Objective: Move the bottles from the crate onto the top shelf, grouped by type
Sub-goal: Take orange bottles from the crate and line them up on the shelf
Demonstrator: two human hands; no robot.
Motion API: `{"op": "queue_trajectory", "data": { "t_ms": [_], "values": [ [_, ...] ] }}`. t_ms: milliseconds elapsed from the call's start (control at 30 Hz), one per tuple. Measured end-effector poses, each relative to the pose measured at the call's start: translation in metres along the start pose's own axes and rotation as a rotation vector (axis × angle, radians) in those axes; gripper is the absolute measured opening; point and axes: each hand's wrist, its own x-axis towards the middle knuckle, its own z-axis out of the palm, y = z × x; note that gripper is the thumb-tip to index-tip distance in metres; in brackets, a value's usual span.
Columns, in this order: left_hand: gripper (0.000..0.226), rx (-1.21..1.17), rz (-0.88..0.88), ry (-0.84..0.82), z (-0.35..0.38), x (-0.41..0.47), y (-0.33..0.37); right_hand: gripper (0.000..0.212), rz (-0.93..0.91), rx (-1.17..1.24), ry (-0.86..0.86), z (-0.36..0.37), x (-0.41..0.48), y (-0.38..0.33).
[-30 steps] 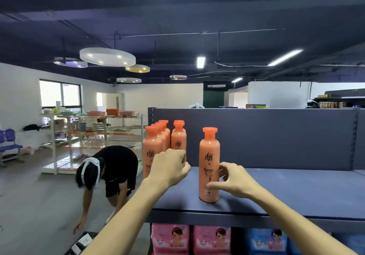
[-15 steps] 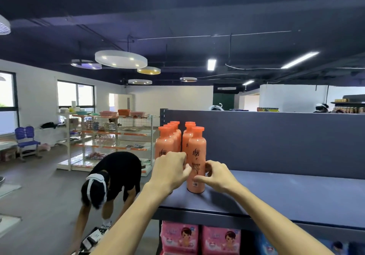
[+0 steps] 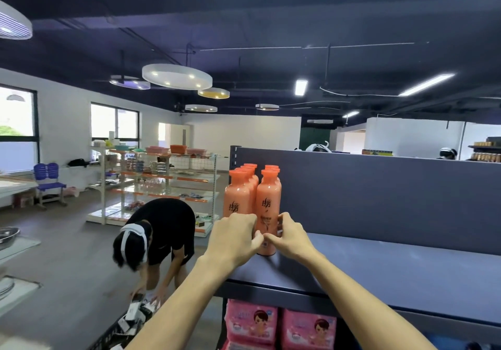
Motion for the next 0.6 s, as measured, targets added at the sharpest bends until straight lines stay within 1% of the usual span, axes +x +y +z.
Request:
{"op": "queue_trajectory", "data": {
  "t_ms": [300, 467, 533, 600],
  "values": [
    [0.023, -0.021, -0.019, -0.007, -0.007, -0.011, -0.011, 0.052, 0.028, -0.041, 0.011, 0.003, 0.002, 0.001],
    [0.022, -0.011, 0.003, -0.016, -0.010, -0.013, -0.011, 0.064, 0.121, -0.106, 0.033, -0.005, -0.005, 0.009],
    [0.023, -0.020, 0.008, -0.022, -0.009, -0.012, -0.008, 0.067, 0.115, -0.126, 0.048, -0.013, -0.010, 0.011],
    [0.023, -0.029, 0.022, -0.035, -0.006, -0.010, 0.000, 0.064, 0.092, -0.134, 0.042, -0.024, -0.017, 0.013]
  ]
}}
